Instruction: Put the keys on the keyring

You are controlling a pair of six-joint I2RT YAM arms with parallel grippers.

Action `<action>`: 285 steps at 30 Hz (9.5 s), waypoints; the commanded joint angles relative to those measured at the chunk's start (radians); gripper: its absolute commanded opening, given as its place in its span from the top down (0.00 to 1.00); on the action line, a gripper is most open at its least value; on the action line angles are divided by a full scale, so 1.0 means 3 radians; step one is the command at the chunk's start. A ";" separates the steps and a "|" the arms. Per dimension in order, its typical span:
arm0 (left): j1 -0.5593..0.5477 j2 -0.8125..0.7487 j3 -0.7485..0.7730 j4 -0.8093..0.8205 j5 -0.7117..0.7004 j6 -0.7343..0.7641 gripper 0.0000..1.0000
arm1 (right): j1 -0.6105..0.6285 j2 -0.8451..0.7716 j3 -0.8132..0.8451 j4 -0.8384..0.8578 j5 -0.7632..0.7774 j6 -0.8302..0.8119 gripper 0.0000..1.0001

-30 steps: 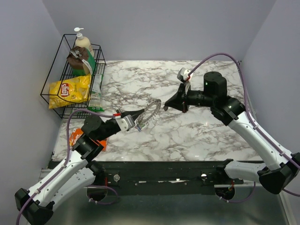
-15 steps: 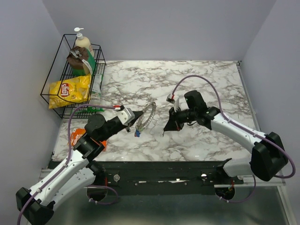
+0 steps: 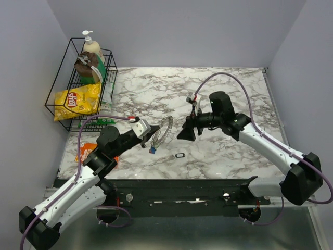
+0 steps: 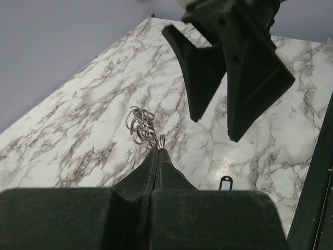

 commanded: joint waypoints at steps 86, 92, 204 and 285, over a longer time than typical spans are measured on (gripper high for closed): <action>0.0020 0.0381 0.0412 0.0102 0.1093 0.0234 1.00 | 0.0197 0.0139 0.0583 0.0534 -0.1146 -0.0077 0.69; 0.0020 0.0355 0.0397 0.0040 0.1052 0.0234 1.00 | 0.0202 -0.0019 0.0537 0.0575 -0.1039 -0.0056 0.68; 0.0715 0.0074 0.0402 0.0398 0.1583 -0.0763 0.42 | 0.0278 -0.0269 0.0409 0.0523 -0.0665 -0.0128 0.99; 0.0296 0.1040 0.1322 -0.0803 0.2412 0.0275 0.89 | 0.0278 -0.0704 -0.0097 0.1659 -0.1069 -0.0818 0.99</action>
